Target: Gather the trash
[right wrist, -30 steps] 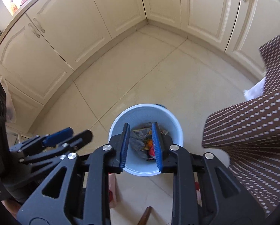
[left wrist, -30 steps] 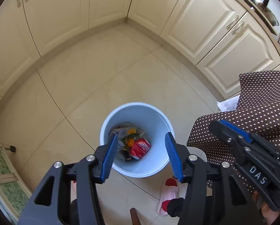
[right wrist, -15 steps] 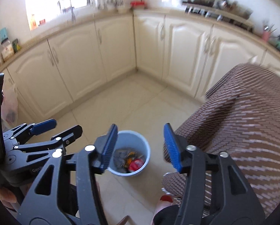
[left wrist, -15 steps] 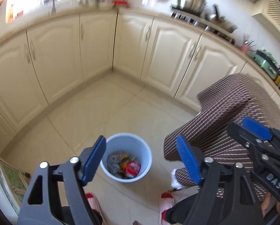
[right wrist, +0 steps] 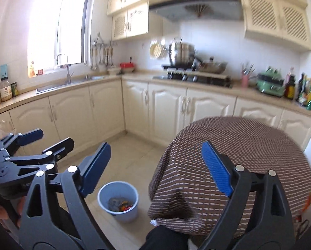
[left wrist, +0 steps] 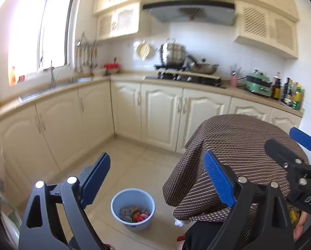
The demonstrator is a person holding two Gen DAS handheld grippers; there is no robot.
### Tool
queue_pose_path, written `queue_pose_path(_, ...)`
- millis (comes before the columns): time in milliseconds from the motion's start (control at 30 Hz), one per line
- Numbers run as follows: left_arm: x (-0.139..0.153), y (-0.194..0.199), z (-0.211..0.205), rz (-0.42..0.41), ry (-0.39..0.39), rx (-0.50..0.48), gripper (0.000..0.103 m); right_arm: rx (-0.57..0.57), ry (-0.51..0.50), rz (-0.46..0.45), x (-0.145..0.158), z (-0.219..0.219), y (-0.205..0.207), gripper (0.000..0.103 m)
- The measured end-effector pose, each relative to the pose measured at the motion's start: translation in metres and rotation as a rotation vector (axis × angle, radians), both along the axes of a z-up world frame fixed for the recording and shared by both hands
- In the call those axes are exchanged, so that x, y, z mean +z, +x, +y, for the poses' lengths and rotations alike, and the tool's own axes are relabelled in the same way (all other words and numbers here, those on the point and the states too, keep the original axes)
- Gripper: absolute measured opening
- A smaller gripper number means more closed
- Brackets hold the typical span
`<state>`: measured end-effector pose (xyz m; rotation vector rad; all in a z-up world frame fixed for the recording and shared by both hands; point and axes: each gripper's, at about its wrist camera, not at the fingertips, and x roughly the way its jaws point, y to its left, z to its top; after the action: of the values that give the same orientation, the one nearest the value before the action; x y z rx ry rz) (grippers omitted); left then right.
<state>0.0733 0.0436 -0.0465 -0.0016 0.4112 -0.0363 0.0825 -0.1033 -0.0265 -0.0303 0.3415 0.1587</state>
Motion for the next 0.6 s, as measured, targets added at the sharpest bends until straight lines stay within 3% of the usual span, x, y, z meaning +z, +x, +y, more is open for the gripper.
queue_pose_path(367,0.045,-0.073,-0.035,-0.133,0.023,-0.026,0.093,-0.105,-0.028,-0.199,0.039,-0.034,-0.084,0.093)
queue_pose_path(600,0.056,-0.099,-0.043,-0.224,0.023,-0.024,0.095,-0.126,-0.019,-0.234,0.041,-0.042,-0.106,0.094)
